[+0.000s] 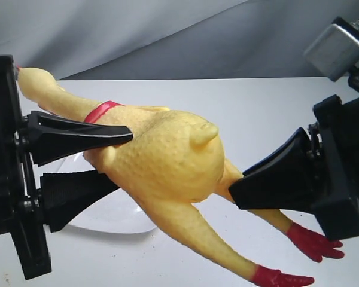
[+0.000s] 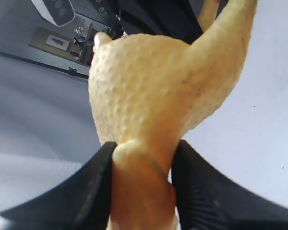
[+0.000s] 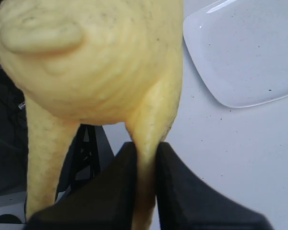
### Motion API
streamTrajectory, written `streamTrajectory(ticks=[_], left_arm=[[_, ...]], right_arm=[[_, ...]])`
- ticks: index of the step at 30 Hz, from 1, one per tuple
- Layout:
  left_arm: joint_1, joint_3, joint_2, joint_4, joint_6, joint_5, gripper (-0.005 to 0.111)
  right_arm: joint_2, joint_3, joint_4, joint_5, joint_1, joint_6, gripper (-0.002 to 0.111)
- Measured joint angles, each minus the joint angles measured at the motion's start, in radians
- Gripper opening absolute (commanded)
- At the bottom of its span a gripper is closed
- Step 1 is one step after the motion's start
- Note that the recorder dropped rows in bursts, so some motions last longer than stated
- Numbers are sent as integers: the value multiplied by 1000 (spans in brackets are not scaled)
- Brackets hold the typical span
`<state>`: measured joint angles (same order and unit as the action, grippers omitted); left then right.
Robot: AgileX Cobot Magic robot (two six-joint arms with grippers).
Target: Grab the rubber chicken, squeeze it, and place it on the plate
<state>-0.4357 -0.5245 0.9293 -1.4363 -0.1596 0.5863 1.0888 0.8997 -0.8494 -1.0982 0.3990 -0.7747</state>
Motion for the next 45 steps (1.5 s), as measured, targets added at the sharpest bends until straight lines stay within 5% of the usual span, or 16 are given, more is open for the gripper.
streamTrajectory(ticks=[8, 16, 20, 27, 32, 35, 37, 39, 45], left_arm=[[-4, 0, 0, 7, -5, -29, 67], [-4, 0, 0, 56, -8, -3, 68], [-4, 0, 0, 56, -8, 0, 63], [-4, 0, 0, 46, -65, 4, 0], [-4, 0, 0, 8, -83, 4, 1], [-4, 0, 0, 8, -83, 2, 18], [-4, 0, 0, 6, -83, -4, 52], [-4, 0, 0, 4, -73, -11, 68], [-4, 0, 0, 14, -69, -12, 68]], right_arm=[[0, 0, -2, 6, 0, 0, 0], [0, 0, -2, 6, 0, 0, 0], [0, 0, -2, 6, 0, 0, 0], [0, 0, -2, 4, 0, 0, 0], [0, 0, 0, 0, 0, 0, 0], [0, 0, 0, 0, 0, 0, 0], [0, 0, 0, 0, 0, 0, 0], [0, 0, 2, 0, 0, 0, 0], [0, 0, 2, 0, 0, 0, 0]])
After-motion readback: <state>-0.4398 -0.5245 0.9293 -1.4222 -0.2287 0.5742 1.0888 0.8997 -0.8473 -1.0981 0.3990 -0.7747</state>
